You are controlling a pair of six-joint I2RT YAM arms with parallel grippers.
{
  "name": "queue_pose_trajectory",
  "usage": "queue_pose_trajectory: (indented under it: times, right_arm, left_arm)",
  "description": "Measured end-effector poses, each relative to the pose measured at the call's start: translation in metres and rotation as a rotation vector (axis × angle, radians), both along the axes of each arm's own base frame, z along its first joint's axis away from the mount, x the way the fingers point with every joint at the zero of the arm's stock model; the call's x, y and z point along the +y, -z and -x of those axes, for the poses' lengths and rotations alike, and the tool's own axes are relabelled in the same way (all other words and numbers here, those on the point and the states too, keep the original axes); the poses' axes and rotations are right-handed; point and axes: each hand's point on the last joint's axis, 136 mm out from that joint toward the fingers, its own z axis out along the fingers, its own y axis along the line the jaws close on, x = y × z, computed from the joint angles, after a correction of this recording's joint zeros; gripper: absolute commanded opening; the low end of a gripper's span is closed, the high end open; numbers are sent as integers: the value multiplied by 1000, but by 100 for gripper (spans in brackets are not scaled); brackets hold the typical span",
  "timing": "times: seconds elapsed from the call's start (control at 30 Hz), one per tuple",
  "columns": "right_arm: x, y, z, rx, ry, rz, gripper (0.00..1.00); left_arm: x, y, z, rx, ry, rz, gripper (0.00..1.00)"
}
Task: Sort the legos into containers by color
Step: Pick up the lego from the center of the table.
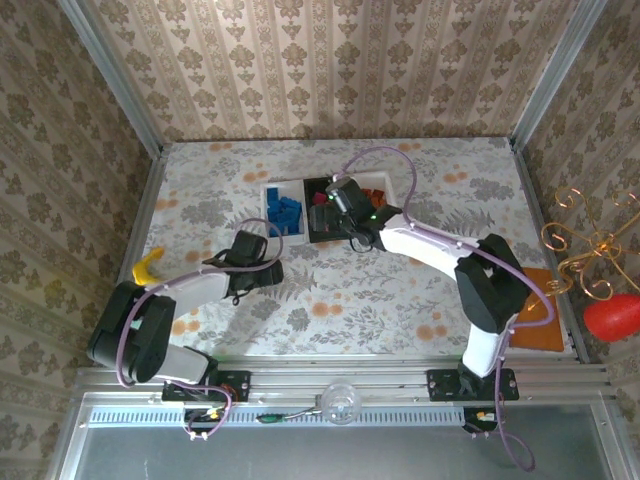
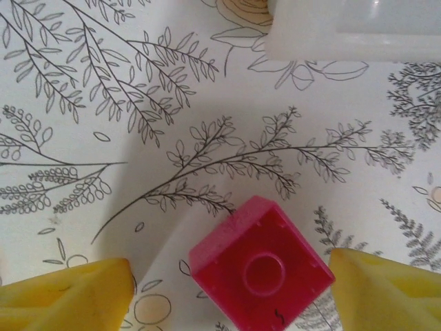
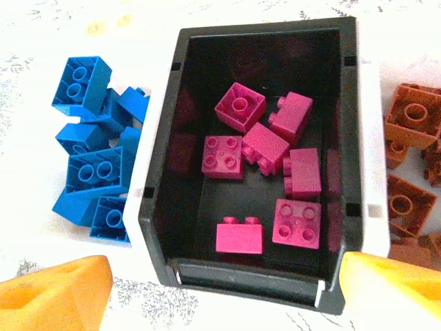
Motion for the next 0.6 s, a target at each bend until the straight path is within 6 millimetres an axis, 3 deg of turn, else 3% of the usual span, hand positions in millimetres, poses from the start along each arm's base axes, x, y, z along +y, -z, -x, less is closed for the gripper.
queue_pose_trajectory:
  times: [0.37,0.6]
  right_arm:
    - [-13,-6,13,-20,5,-15,88]
    - [-18,0,18,-12,13,-15,88]
  left_arm:
    - [5,5,-4,17,17,-140,44]
    - [1,3,-5,5,31,-149,37]
